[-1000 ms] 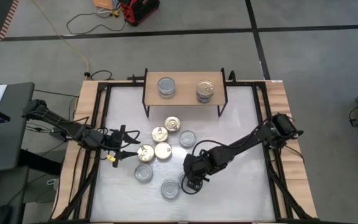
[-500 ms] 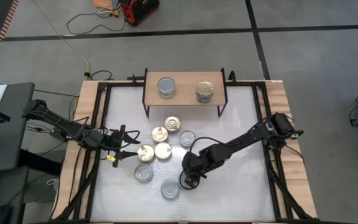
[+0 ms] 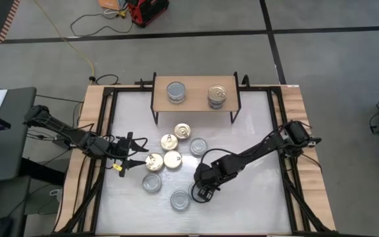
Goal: Stack canned seafood by type on shelf
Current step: Stack the green white tuna can on top of the other green white tuna cans on the shelf
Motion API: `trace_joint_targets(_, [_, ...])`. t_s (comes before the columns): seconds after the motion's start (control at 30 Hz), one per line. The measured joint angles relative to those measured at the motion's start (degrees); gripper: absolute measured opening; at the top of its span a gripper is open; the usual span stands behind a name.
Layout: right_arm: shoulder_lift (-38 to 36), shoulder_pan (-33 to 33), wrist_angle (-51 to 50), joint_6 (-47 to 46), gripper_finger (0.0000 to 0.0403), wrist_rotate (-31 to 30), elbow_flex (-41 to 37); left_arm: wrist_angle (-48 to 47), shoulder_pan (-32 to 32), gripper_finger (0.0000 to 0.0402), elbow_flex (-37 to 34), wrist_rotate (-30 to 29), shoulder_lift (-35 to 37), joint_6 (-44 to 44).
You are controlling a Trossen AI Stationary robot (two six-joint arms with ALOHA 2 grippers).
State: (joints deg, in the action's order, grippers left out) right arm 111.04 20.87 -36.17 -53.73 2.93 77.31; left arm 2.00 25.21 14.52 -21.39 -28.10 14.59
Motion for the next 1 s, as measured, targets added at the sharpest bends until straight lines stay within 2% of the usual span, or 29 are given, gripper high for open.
trace_joint_targets(0.47, [0.53, -2.04, -4.87, -2.31, 0.0019, -0.41, 0.14, 0.02, 0.0, 0.0233, 0.0, 0.59, 0.0, 0.0])
trace_joint_targets(0.6, [0.59, -2.96, -6.73, -2.37, 0.0027, -1.84, -0.14, 0.02, 0.0, 0.0233, 0.0, 0.98, 0.02, 0.04])
trace_joint_targets(0.8, [0.35, -4.74, -14.68, -1.94, 0.0047, -4.72, -0.12, 0.02, 0.0, 0.0233, 0.0, 1.18, 0.02, 0.09])
trace_joint_targets(1.0, [-3.4, -6.09, -19.09, 0.66, 0.0049, -9.3, -0.12, 0.02, 0.0, 0.0233, 0.0, 1.18, 0.02, 0.17])
